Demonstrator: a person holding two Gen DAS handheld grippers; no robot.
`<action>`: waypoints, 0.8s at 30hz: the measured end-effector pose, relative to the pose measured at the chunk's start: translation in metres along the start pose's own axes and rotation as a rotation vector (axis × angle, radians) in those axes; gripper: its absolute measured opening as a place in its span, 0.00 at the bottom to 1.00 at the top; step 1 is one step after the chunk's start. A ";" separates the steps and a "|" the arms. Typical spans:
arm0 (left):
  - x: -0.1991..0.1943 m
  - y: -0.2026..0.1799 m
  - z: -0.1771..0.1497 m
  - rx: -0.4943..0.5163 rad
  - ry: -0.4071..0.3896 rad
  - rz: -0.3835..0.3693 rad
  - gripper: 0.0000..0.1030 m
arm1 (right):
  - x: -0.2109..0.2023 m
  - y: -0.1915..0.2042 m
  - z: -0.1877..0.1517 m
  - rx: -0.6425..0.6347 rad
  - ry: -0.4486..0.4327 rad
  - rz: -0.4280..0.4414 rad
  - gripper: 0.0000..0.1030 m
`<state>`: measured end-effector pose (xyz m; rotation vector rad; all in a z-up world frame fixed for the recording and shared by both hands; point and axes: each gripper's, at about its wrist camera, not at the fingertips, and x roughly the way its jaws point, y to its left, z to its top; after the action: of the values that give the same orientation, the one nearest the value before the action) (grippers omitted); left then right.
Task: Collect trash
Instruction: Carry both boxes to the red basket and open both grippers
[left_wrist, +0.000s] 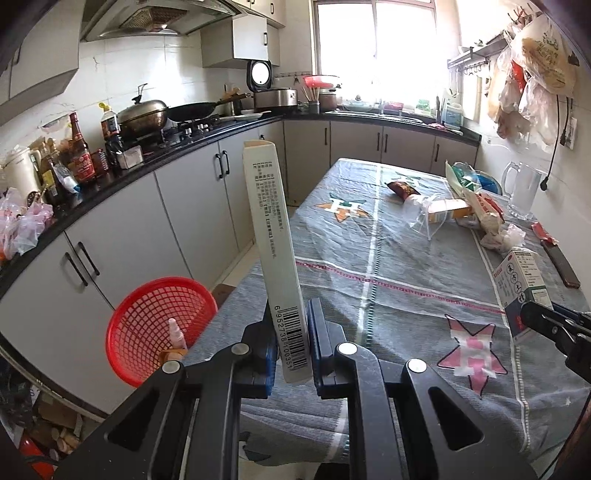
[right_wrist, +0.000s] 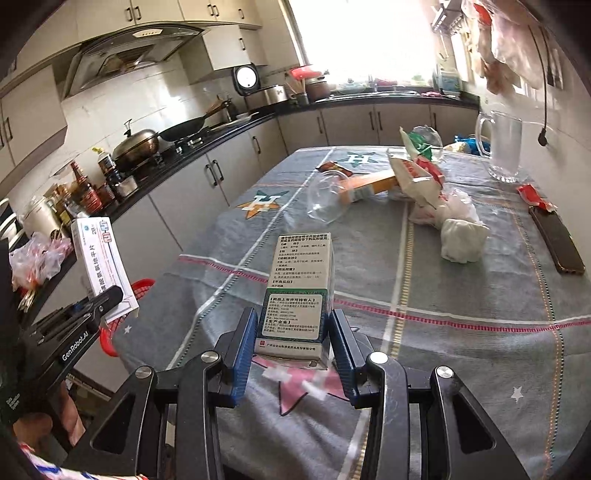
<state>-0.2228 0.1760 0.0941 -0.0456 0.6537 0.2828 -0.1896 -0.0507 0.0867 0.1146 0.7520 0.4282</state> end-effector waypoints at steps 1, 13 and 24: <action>-0.001 0.002 0.000 -0.001 -0.003 0.008 0.14 | 0.000 0.002 0.000 -0.004 0.001 0.004 0.42; 0.014 0.038 -0.007 -0.040 0.014 0.065 0.14 | 0.021 0.041 0.007 -0.075 0.039 0.070 0.42; 0.048 0.134 -0.013 -0.152 0.057 0.122 0.14 | 0.078 0.104 0.028 -0.124 0.156 0.196 0.42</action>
<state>-0.2308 0.3152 0.0612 -0.1602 0.6920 0.4495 -0.1547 0.0775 0.0834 0.0382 0.8689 0.6749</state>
